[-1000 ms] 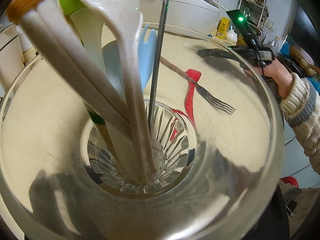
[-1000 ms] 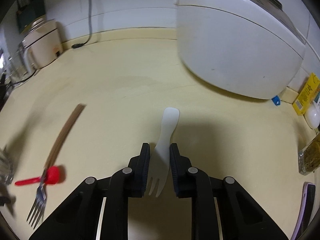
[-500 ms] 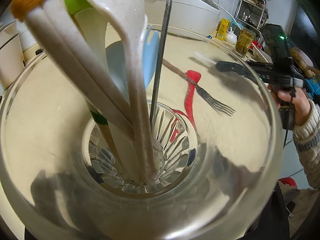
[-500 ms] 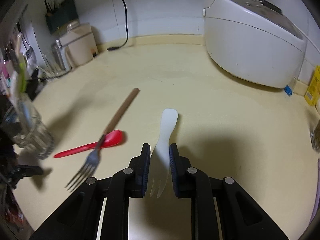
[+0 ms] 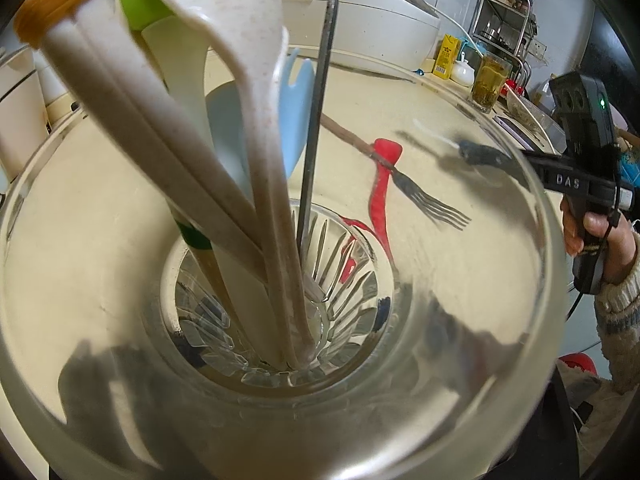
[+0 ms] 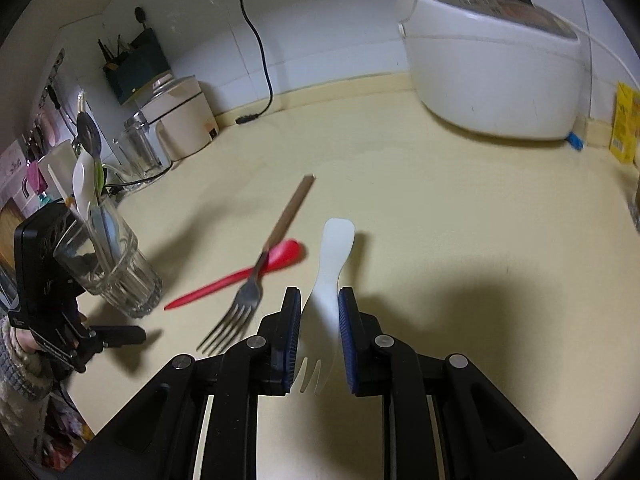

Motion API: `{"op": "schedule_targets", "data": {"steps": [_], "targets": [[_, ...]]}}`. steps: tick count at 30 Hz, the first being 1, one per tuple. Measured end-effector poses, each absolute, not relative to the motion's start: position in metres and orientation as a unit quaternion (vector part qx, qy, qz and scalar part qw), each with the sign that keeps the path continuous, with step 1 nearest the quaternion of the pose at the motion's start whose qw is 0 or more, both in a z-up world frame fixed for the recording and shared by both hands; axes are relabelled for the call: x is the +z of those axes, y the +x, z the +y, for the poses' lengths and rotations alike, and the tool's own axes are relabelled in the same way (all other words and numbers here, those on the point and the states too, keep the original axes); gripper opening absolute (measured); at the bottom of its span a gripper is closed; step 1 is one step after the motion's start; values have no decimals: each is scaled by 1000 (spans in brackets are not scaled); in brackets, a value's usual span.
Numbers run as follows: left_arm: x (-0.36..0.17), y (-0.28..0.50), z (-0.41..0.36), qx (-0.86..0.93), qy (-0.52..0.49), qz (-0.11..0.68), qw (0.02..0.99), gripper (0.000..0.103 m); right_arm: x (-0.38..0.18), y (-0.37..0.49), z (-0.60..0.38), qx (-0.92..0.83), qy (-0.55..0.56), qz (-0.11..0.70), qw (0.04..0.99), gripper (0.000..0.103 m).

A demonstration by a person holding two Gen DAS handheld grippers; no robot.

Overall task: Organize utensils
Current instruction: 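Lift the white spork and carry it to the glass cup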

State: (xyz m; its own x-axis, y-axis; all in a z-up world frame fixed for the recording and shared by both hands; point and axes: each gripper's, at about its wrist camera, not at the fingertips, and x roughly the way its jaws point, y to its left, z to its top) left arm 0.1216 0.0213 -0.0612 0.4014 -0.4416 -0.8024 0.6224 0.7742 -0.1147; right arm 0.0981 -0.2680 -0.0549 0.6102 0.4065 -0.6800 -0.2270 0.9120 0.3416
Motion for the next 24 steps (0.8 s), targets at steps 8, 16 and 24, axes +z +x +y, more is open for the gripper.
{"op": "schedule_targets", "data": {"steps": [8, 16, 24], "targets": [[-62, 122, 19, -321, 100, 444, 831, 98, -58, 89, -269, 188, 108, 412, 885, 19], [-62, 122, 20, -321, 100, 444, 831, 98, -64, 92, -261, 188, 95, 430, 878, 19], [-61, 122, 19, -321, 99, 444, 831, 98, -46, 93, -256, 204, 85, 418, 881, 19]]}}
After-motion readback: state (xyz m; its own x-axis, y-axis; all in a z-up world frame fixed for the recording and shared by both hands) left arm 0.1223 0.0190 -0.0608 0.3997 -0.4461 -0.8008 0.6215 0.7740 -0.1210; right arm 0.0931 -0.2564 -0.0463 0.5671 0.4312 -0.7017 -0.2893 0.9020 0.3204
